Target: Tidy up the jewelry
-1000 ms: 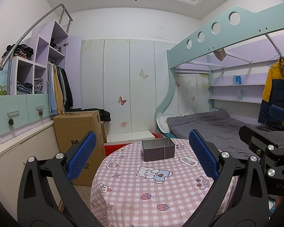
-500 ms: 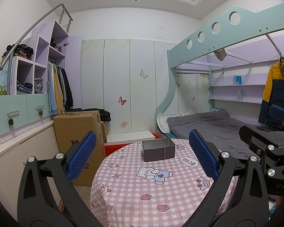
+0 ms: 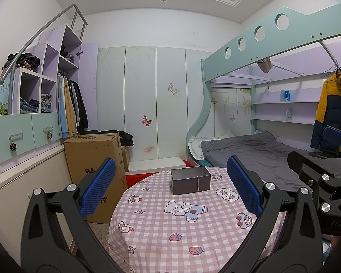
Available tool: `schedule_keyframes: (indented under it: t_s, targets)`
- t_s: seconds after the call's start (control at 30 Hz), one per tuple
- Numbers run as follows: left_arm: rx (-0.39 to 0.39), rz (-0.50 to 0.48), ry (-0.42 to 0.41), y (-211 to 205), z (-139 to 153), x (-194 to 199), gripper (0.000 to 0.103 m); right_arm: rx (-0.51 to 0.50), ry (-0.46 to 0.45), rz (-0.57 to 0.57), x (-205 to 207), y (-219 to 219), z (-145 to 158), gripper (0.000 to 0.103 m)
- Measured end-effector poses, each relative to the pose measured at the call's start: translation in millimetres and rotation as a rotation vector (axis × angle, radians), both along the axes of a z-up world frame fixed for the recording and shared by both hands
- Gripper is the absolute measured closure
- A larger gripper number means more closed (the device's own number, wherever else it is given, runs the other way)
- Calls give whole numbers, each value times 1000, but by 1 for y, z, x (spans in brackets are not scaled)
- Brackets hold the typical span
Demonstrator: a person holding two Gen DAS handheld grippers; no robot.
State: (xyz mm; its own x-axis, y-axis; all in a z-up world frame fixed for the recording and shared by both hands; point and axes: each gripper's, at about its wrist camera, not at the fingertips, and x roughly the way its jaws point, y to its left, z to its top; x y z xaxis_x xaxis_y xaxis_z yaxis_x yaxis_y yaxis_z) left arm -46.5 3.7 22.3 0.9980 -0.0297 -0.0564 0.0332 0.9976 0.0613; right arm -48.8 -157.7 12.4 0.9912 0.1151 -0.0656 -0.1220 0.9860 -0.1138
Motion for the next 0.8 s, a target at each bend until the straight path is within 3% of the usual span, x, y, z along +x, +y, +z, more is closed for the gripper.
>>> schedule_keyframes:
  t_s: [0.8]
  targets:
    - [0,-1,2,0,0,0,7,1,6,-2,1,-3,-1,8]
